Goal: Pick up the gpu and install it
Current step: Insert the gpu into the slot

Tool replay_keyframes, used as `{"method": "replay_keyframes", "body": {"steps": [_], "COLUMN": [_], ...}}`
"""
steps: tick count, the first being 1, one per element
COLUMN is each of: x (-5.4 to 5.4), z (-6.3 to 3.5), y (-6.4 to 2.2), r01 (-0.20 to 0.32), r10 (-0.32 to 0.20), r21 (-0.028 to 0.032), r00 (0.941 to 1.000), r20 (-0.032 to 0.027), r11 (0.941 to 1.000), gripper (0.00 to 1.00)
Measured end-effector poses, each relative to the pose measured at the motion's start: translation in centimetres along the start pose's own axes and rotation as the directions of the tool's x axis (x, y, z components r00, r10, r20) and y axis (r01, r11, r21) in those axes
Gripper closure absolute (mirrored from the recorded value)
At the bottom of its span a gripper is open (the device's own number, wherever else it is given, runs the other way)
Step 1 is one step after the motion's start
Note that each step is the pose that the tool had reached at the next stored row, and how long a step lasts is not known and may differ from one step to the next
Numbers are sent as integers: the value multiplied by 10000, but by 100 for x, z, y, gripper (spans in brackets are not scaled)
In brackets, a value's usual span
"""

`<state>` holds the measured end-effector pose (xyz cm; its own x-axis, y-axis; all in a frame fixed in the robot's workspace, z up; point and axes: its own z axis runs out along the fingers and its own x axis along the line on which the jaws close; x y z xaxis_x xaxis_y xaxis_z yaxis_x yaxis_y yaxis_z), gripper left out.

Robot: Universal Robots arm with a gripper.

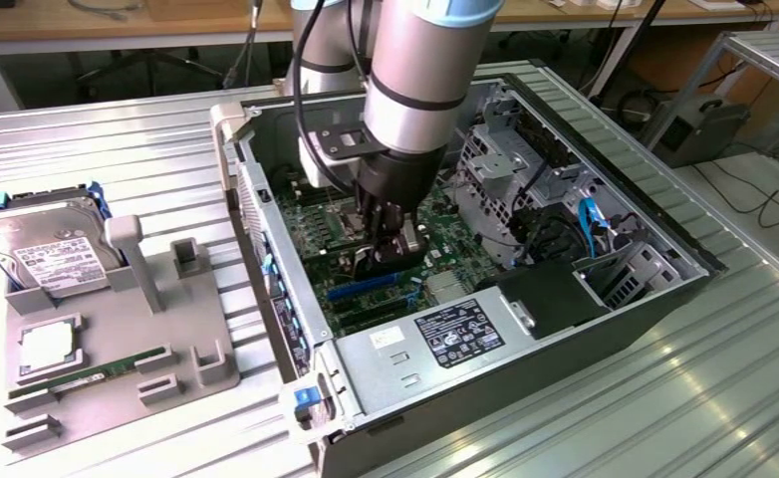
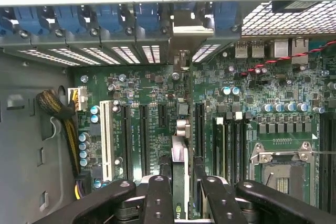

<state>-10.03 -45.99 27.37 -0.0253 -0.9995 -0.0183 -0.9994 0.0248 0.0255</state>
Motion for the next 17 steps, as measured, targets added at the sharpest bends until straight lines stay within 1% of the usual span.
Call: {"method": "replay_keyframes", "body": {"steps": [17], "x": [27], "z": [81], "y": [1], "r01": [64], "r10": [-64], "r21": [-1], "r00": [10000], "r20": [0], "r11": [10000], "gripper": [74]}}
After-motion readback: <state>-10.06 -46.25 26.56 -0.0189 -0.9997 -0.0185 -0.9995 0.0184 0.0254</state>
